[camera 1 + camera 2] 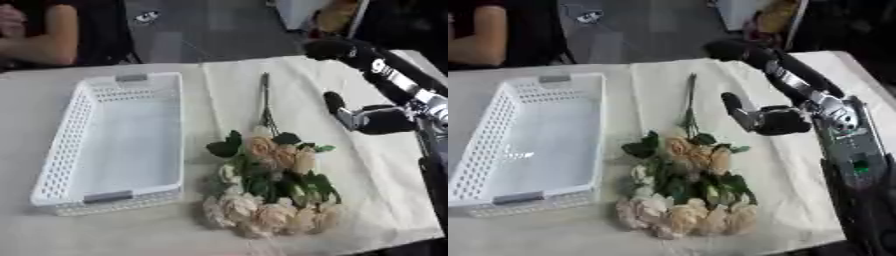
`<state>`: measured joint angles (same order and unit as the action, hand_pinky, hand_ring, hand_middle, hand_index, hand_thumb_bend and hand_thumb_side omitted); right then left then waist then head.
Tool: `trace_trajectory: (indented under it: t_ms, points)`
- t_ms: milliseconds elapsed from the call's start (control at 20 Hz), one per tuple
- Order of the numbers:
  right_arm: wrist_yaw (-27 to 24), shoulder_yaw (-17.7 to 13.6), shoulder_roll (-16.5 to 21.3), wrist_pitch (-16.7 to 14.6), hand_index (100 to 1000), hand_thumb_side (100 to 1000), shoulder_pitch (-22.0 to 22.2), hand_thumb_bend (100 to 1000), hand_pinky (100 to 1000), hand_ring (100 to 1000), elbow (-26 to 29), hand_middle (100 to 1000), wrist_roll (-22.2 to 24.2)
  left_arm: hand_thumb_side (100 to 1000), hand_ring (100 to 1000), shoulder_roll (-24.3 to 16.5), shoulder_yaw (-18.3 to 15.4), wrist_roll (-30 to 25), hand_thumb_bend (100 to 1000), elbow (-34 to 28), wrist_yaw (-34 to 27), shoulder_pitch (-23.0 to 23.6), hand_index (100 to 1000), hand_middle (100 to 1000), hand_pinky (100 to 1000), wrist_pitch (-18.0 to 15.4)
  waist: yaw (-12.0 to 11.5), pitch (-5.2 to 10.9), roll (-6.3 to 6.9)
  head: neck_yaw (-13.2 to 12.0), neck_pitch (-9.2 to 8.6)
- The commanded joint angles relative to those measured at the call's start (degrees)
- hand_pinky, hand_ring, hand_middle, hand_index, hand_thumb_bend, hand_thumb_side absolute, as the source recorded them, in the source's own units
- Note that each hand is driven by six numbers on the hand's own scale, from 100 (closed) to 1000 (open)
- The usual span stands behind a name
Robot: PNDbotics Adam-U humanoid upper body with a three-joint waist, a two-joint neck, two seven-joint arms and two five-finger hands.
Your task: Pick up objects on the table and place them in the box.
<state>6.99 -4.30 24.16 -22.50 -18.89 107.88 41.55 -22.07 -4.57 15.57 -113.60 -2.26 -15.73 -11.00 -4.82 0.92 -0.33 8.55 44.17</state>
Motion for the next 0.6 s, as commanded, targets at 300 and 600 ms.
trace_trajectory:
  t_ms: [300, 600]
  points:
    - [-6.2, 5.4, 25.7, -11.5, 1000, 196, -12.9, 100, 913, 935, -12.7, 954, -0.1, 812, 557, -2.6, -0.4, 0.0, 100, -1.0, 0.4, -0.3, 702, 669, 480, 0.3, -1.1, 1.45, -1.06, -2.2, -0.05]
    - [-5.0, 12.8, 31.4, -18.1, 1000, 325, -23.5, 108, 921, 965, -21.2, 960, 4.2, 812, 557, -3.1, -0.5, 0.0, 100, -1.0, 0.5, -0.2, 702, 669, 480, 0.3, -1.1, 1.58, -1.63, -3.2, -0.05]
